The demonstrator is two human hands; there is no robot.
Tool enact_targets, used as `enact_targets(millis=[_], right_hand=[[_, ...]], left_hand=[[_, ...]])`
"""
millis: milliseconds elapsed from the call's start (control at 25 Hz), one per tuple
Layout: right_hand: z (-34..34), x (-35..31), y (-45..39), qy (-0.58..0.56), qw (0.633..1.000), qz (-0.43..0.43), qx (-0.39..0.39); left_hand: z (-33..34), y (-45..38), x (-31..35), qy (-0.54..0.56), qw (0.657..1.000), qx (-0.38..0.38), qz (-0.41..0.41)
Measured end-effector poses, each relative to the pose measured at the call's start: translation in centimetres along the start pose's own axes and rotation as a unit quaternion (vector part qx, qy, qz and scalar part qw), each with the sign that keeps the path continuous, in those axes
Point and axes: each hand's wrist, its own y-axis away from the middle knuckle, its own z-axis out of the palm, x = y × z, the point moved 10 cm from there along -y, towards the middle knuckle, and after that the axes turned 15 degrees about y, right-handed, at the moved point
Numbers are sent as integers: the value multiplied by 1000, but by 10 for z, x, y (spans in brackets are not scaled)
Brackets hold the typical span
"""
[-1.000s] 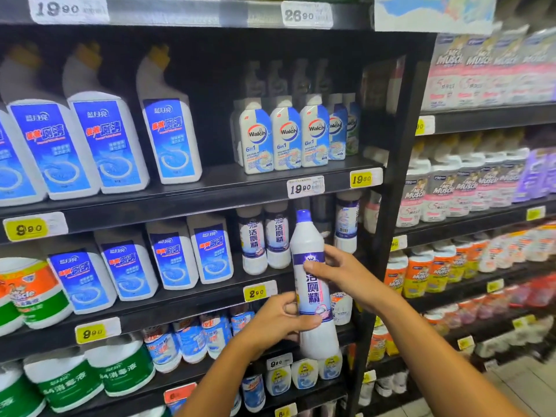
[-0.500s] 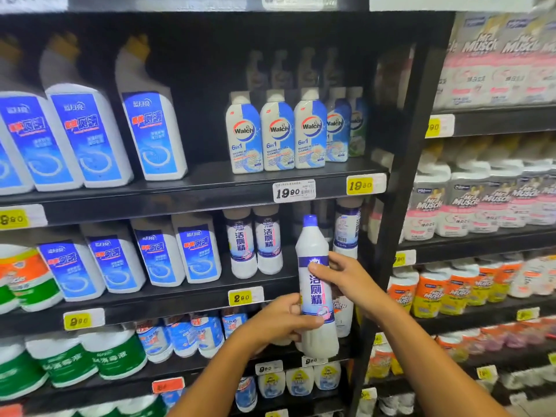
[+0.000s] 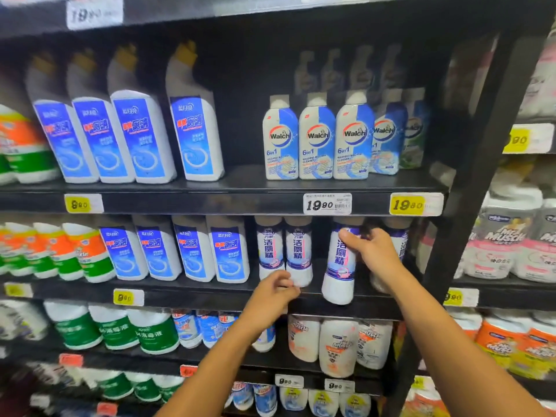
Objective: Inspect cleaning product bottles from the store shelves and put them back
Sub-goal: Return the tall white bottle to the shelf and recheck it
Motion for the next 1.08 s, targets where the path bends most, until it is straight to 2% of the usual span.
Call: enact_targets(millis=[120, 240, 400, 560, 720, 1080], right_hand=[[6, -1, -10, 35, 999, -15, 3], [14, 3, -14, 57, 998, -11, -1], [23, 6, -18, 77, 997, -7, -23], [22, 13, -16, 165, 985, -16, -54], [23, 32, -11, 172, 982, 15, -79], [33, 31, -6, 201, 975, 18, -89]], left_hand=[[-42, -5, 10, 7, 989, 141, 52], [-54, -9, 11, 2, 981, 179, 68], [-55, -16, 0, 2, 984, 175, 47], [-45, -20, -4, 15, 988, 147, 50], [-36, -21, -3, 29, 991, 119, 60], [-35, -23, -6, 49, 993, 95, 42]])
